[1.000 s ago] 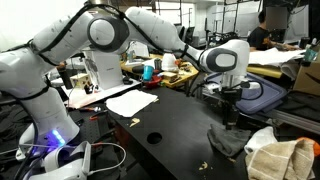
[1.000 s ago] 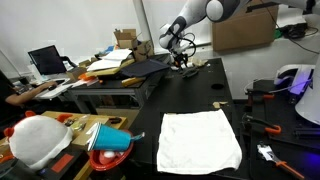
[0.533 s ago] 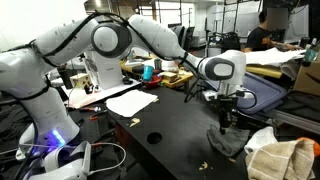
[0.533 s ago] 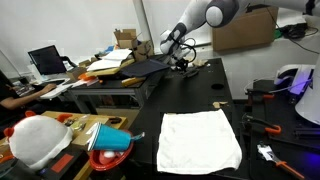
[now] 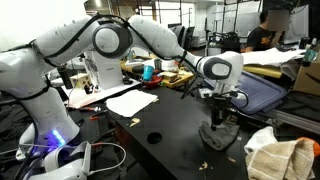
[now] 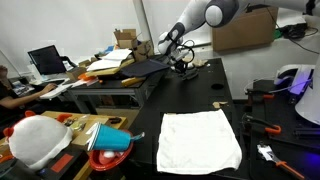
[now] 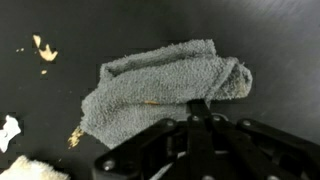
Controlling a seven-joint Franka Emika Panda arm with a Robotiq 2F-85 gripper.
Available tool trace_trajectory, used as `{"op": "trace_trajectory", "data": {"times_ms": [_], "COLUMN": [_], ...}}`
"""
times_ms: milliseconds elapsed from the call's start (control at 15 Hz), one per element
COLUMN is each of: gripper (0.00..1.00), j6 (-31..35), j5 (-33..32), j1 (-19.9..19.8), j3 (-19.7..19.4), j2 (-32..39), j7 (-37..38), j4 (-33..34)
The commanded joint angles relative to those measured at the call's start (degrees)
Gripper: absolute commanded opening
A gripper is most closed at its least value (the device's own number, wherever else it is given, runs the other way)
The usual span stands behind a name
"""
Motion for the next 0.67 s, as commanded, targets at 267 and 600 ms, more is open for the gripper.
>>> {"op": "trace_trajectory", "data": {"times_ms": [267, 600], "gripper": [0.00, 0.00], "j6": [-11.20, -16.36], "j5": [7.21, 9.36], "j1": [2.31, 3.17], "j3": [10.51, 16.66], "j2": [-0.98, -2.07], "j7": [-0.84, -2.26], "j4": [-1.54, -3.69]}}
